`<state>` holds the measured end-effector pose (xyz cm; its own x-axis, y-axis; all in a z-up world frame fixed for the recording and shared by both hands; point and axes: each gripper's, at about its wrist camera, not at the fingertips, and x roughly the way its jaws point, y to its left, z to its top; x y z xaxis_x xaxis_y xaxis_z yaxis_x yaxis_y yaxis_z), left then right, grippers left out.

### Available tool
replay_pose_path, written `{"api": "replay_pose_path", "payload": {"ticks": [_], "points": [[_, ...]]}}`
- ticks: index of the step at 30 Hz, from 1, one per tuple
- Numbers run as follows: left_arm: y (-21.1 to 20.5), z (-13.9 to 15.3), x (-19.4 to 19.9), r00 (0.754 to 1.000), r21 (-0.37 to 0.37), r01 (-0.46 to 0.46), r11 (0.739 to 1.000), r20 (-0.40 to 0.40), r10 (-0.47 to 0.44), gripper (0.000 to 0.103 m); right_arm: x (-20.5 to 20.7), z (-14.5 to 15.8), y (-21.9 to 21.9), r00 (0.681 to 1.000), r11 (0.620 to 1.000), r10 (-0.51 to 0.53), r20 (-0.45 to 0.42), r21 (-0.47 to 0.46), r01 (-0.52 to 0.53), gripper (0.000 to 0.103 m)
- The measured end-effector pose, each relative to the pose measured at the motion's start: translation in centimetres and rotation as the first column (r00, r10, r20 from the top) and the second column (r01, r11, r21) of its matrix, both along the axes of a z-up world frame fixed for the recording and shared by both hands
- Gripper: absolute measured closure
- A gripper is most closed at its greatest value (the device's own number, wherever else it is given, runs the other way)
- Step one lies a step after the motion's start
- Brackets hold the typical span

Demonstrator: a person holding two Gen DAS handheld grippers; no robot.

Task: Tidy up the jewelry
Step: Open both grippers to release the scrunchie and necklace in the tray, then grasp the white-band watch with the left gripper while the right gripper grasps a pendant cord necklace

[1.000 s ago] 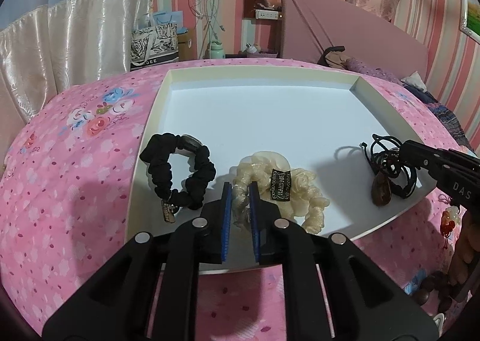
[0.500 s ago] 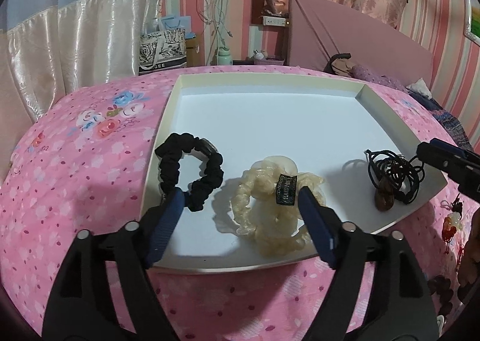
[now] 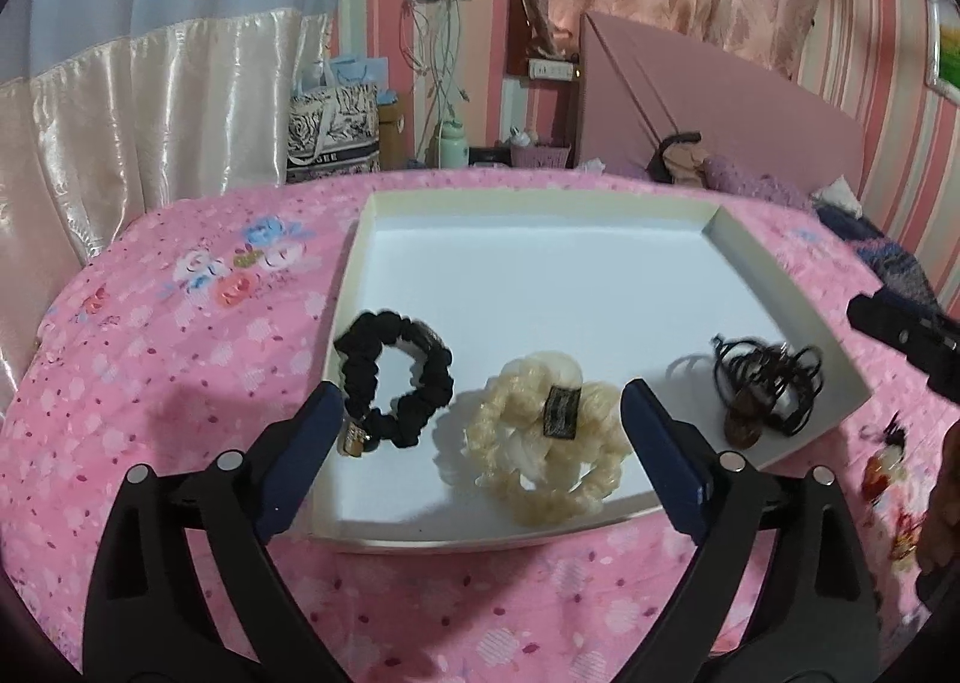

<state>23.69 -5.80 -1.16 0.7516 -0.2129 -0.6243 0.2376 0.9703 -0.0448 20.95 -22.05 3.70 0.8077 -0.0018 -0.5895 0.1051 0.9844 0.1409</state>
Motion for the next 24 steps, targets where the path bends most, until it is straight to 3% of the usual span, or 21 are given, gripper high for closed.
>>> {"api": "replay_pose_path", "payload": {"ticks": [12, 19, 24], "points": [[2.2, 4.2, -4.1, 0.999, 0.005, -0.005, 1.000, 0.051, 0.005, 0.007, -4.4, 2.6, -4.4, 1.000, 1.000, -0.011, 0.012, 0.018, 0.011, 0.022], [2.4, 2.9, -8.6, 0.999, -0.003, 0.032, 0.999, 0.029, -0.032, 0.007, -9.3, 0.6, -8.0, 0.997, 0.998, -0.063, -0.054, -0.031, 0.061, 0.022], [-0.2, 1.8, -11.9, 0.995, 0.023, 0.098, 0.995, 0.008, -0.099, 0.007, -9.9, -2.1, -8.9, 0.991, 0.998, -0.051, -0.120, -0.038, 0.047, 0.028]]}}
